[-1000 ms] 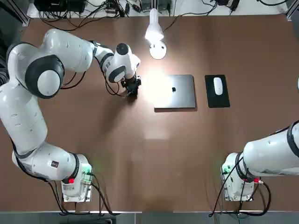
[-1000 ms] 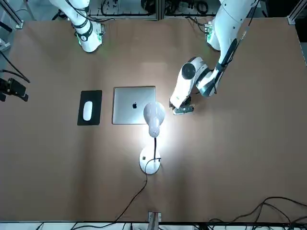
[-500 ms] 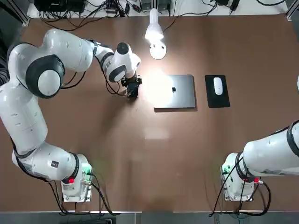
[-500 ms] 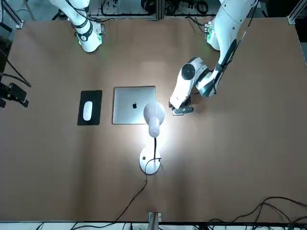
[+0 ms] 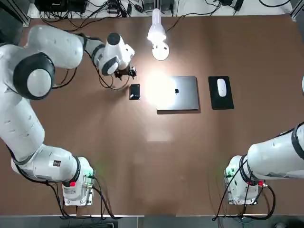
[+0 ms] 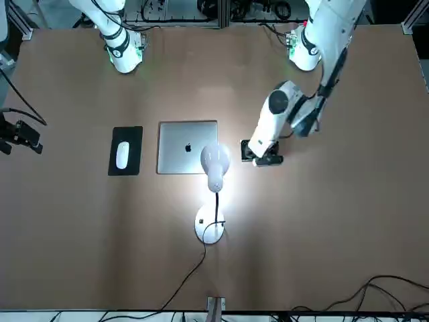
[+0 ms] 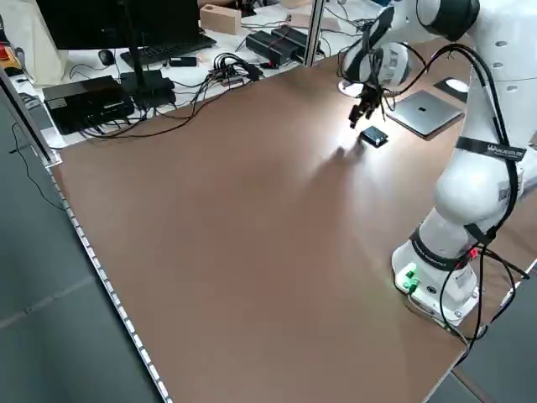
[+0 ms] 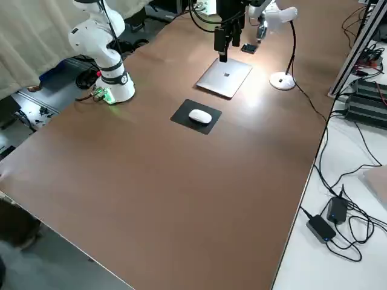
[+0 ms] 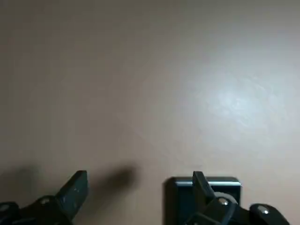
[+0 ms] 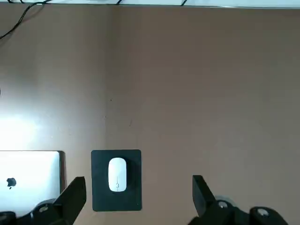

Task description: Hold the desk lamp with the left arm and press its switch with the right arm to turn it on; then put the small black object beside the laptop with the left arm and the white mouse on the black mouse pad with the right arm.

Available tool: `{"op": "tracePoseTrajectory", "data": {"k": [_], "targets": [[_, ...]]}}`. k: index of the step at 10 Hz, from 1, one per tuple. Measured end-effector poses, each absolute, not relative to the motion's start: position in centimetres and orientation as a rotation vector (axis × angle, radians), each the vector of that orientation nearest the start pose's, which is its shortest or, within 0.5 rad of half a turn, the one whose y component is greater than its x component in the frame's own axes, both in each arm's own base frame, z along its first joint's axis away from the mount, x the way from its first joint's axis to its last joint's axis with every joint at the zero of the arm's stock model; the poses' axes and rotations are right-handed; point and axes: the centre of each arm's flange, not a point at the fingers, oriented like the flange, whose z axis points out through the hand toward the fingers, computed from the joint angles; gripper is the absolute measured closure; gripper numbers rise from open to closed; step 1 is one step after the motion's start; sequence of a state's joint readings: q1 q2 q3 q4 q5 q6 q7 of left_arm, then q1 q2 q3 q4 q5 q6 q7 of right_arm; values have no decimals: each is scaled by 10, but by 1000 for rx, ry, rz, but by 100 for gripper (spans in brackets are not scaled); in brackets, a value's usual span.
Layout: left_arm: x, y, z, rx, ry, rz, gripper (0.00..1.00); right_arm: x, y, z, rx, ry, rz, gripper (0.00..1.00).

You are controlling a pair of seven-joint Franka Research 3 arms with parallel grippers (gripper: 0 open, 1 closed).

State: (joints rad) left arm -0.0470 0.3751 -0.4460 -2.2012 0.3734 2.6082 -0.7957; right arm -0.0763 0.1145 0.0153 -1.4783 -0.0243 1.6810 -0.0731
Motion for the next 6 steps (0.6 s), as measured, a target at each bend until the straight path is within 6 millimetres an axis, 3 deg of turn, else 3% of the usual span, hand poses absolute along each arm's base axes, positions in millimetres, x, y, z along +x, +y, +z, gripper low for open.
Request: {"op": "tracePoseTrajectory", "data": {"k": [2,3,4,6], "targets": [[522,-214,274,-3099,9,-142,0,600,-40,613,-3167,-20,-137,0],[542,-192,305,-3091,22,-139,0,599,-40,613,-3167,-21,-138,0],[565,-176,342,-3104,23,-139,0,599,-39,613,-3167,-22,-139,0],[598,-167,420,-3143,33,-123,0,599,-39,614,-3167,-22,-140,0]]}}
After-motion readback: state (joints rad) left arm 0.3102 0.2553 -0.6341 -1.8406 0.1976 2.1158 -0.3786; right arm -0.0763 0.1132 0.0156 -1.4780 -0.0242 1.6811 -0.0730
